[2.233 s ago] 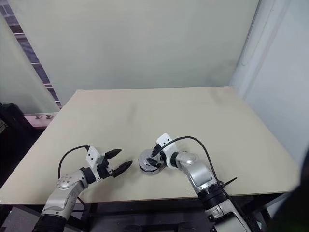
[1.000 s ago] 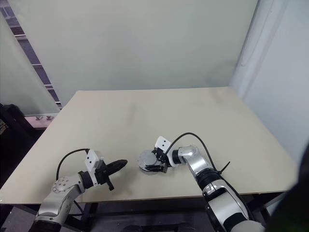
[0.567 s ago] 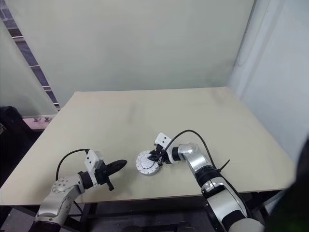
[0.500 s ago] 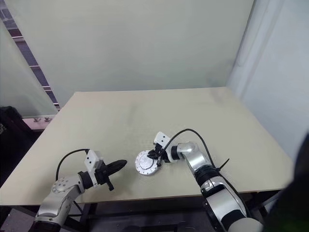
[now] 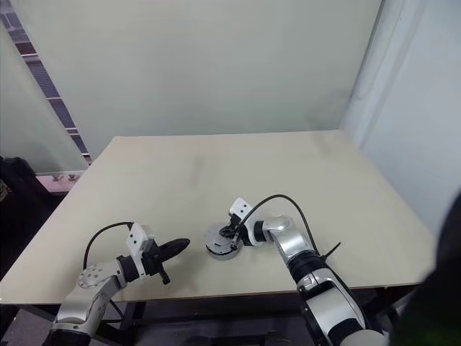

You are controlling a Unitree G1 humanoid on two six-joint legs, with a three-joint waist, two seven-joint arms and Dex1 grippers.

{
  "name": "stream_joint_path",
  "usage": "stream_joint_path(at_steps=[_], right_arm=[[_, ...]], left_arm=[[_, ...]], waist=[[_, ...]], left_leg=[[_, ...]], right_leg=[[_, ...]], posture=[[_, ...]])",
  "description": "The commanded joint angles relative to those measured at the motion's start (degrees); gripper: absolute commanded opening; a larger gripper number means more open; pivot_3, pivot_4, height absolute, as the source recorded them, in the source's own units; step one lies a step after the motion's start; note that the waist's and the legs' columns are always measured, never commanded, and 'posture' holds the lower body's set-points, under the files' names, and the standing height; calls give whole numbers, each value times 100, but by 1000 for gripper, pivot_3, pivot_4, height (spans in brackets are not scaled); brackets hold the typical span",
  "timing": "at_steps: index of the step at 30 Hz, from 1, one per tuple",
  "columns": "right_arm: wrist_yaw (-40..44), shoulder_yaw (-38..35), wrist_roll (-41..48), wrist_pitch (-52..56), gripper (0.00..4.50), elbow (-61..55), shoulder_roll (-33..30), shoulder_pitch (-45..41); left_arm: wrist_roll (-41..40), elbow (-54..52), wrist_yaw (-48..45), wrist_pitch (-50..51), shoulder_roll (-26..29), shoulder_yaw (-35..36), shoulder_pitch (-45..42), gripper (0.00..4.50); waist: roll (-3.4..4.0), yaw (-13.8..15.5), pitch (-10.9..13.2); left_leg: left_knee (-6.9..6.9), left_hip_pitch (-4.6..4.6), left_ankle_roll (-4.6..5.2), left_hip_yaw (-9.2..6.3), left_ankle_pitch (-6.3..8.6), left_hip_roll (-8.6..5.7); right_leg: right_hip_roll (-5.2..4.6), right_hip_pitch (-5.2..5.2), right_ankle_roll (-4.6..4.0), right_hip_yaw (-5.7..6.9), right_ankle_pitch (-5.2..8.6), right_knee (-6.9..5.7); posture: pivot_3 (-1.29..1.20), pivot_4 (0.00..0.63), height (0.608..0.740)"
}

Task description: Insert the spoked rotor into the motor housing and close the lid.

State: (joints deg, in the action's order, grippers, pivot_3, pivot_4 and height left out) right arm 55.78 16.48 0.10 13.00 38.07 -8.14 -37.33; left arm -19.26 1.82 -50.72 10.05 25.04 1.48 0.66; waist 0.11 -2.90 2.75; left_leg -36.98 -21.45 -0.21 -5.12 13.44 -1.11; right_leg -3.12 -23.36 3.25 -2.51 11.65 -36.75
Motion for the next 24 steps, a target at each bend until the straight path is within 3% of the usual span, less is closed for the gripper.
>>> stream_joint_path(at_steps=[1,10,24], right_arm=[[192,-95,192,151,1296,-578,-127,36],[421,20,193,243,4482,-985,-345,214],[-221,-2,16,-347,4482,-397,-82,145]], left_arm=[[-85,-170,-18,-55,43,59,-131,0],[-72,-115,-56,-76,44,52,-182,0],[-66,-153,-85,-65,65,58,-158,0]], waist=[[0,1,0],[0,0,0],[-1,2,0]], left_leg=[[0,-1,0,0,0,0],[0,-1,0,2,0,0],[0,-1,0,2,0,0]], right_leg=[[0,0,0,0,0,0],[0,-1,-1,0,1,0],[0,0,-1,0,1,1]], posture=[[0,0,740],[0,0,740],[0,0,740]])
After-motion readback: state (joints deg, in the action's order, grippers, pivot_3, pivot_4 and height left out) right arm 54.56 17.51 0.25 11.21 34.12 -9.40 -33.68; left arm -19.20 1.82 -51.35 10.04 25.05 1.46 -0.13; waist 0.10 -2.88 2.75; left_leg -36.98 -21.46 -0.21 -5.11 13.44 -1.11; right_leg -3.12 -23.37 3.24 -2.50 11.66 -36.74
